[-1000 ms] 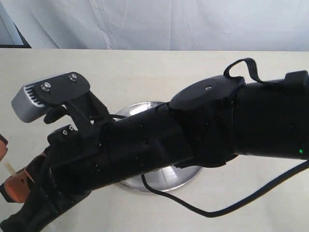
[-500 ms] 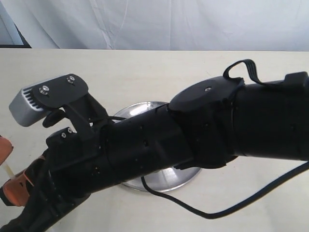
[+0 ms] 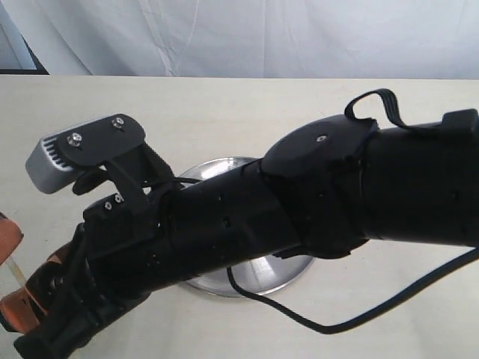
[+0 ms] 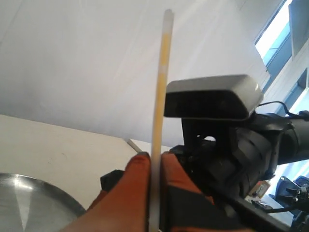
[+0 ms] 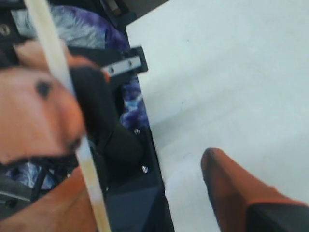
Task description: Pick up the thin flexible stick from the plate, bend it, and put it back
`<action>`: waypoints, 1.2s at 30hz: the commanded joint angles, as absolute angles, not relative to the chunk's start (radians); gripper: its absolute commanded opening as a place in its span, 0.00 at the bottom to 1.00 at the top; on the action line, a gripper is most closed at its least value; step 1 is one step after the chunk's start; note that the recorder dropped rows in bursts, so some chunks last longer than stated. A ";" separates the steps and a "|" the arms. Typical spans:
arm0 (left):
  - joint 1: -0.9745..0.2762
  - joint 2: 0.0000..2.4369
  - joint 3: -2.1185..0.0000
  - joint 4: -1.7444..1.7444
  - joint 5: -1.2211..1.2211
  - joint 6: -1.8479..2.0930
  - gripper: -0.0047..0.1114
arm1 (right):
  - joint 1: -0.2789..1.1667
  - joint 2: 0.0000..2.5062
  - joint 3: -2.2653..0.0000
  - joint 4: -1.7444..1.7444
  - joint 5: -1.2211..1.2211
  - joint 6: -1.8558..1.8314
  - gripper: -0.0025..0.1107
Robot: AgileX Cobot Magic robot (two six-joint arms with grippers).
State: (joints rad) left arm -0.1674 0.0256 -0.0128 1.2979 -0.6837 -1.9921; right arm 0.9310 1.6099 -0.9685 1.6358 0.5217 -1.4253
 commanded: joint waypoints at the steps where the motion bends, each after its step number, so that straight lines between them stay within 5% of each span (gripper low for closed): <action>1: -0.172 0.025 -0.010 1.213 -0.680 -1.970 0.04 | 0.927 1.612 -0.972 1.546 0.519 -1.373 0.53; 4: -0.172 0.025 -0.010 1.203 -0.680 -1.951 0.04 | 0.927 1.612 -0.972 1.546 0.522 -1.373 0.45; 9: -0.172 0.025 -0.010 1.218 -0.670 -1.937 0.04 | 0.927 1.612 -0.972 1.544 0.590 -1.367 0.02; 16: -0.172 0.025 -0.010 1.364 -0.670 -1.925 0.04 | 0.927 1.608 -0.972 1.544 0.757 -1.367 0.02; 36: -0.172 0.025 -0.010 1.593 -0.651 -1.944 0.04 | 0.927 1.598 -0.972 1.619 0.752 -1.384 0.02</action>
State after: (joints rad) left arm -0.1674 0.0256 -0.0248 1.4607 -0.6568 -1.9387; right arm 0.9292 1.6135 -0.9592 1.5387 0.7101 -1.3558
